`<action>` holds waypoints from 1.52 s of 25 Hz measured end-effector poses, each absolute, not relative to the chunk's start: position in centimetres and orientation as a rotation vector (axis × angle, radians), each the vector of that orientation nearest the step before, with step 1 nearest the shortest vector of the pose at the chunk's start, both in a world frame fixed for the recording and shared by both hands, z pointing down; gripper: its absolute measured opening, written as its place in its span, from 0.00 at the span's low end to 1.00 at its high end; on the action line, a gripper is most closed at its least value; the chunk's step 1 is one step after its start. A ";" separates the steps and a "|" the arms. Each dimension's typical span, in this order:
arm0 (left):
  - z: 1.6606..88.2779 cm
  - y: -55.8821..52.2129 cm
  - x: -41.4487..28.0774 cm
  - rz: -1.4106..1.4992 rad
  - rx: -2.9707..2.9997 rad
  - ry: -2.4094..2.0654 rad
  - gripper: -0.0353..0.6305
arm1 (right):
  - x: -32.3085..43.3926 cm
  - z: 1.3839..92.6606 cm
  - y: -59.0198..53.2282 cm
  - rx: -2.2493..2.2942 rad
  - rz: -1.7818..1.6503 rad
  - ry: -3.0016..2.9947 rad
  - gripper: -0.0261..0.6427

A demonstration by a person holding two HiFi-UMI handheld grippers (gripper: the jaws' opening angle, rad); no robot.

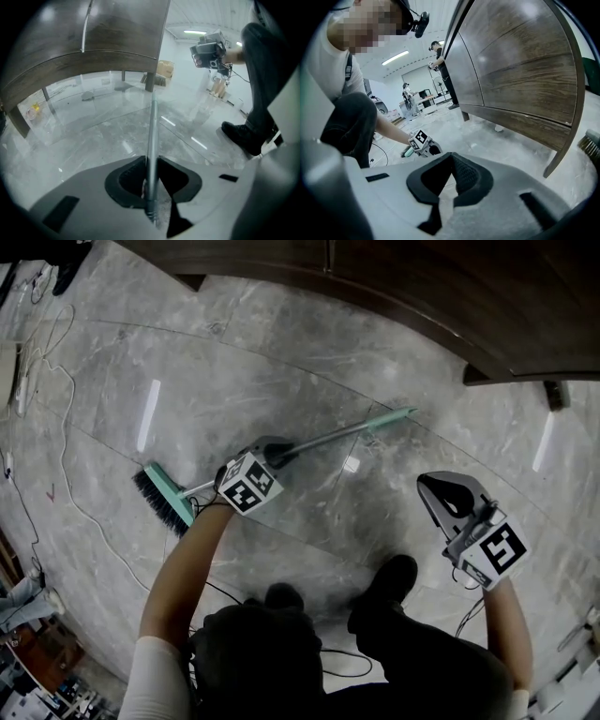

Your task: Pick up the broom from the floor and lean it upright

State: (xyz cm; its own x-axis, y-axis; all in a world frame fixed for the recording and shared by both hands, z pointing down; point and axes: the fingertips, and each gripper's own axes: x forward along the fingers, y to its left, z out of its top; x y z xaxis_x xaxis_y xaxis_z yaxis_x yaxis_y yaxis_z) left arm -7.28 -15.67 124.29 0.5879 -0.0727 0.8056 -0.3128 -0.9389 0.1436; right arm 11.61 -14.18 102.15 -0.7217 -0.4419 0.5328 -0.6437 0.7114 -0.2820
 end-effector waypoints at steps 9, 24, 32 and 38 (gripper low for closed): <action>114.9 -19.8 -7.6 1.025 2.580 -0.431 0.17 | 12.3 95.7 -17.3 0.890 0.560 -2.536 0.03; 100.4 -23.5 -8.2 0.712 2.639 -0.588 0.17 | 11.9 85.5 -20.5 0.912 0.343 -2.594 0.03; 93.1 -25.0 -7.1 0.530 2.667 -0.638 0.17 | 11.6 80.1 -20.9 0.934 0.250 -2.613 0.03; 88.7 -27.2 -6.4 0.398 2.625 -0.705 0.17 | 12.0 76.0 -22.1 1.005 0.231 -2.644 0.03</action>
